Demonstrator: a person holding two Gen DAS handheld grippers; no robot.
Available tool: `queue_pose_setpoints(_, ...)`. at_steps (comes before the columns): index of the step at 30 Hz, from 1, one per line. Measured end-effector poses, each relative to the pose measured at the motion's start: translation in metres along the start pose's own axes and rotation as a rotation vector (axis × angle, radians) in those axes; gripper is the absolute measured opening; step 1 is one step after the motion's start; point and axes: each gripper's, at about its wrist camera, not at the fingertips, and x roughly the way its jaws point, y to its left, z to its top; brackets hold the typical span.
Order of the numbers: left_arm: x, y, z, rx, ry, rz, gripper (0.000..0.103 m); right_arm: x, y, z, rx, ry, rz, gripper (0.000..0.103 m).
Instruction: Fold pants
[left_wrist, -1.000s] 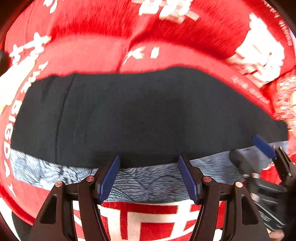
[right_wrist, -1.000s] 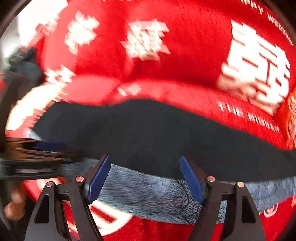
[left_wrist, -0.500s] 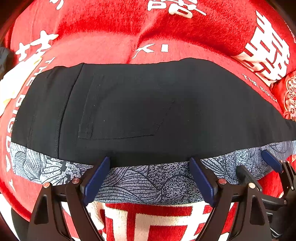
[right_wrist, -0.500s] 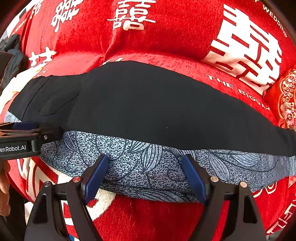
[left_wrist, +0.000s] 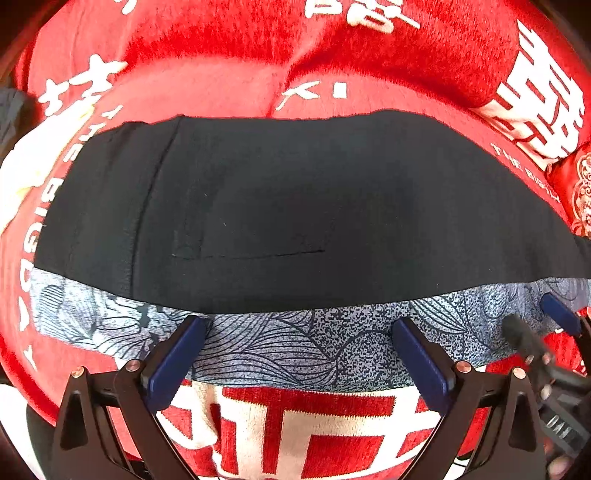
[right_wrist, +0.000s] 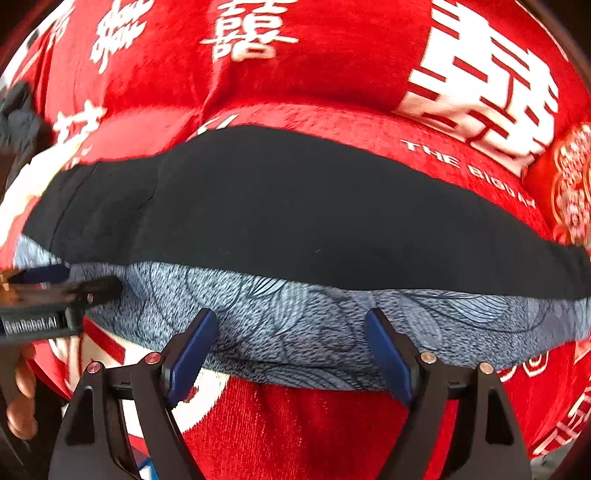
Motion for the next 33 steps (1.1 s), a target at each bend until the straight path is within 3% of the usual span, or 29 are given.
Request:
queue_pose_setpoints(5, -0.016, -0.008, 0.011, -0.046, -0.036, -0.066, 0.102, -0.006, -0.019, 0.019, 0.075, -0.044, -0.025, 0.085)
queue_pose_setpoints(8, -0.018, -0.029, 0.019, -0.021, -0.049, -0.089, 0.102, 0.01, -0.027, 0.022, 0.075, -0.002, -0.071, 0.085)
queue_pose_setpoints(9, -0.017, -0.033, 0.02, -0.008, -0.045, -0.089, 0.102, 0.016, -0.029, 0.021, 0.069, 0.024, -0.071, 0.086)
queue_pose_setpoints(13, 0.011, -0.054, 0.015, 0.052, 0.04, -0.036, 0.102, 0.015, -0.034, 0.017, 0.048, -0.011, -0.064, 0.09)
queue_pose_setpoints(15, 0.012, -0.055, 0.012, 0.068, 0.013, -0.021, 0.102, 0.015, -0.039, 0.015, 0.061, -0.009, -0.058, 0.091)
queue_pose_setpoints(33, 0.014, -0.058, 0.01, 0.097, 0.009, -0.002, 0.103, 0.012, -0.044, 0.001, 0.027, -0.037, -0.031, 0.093)
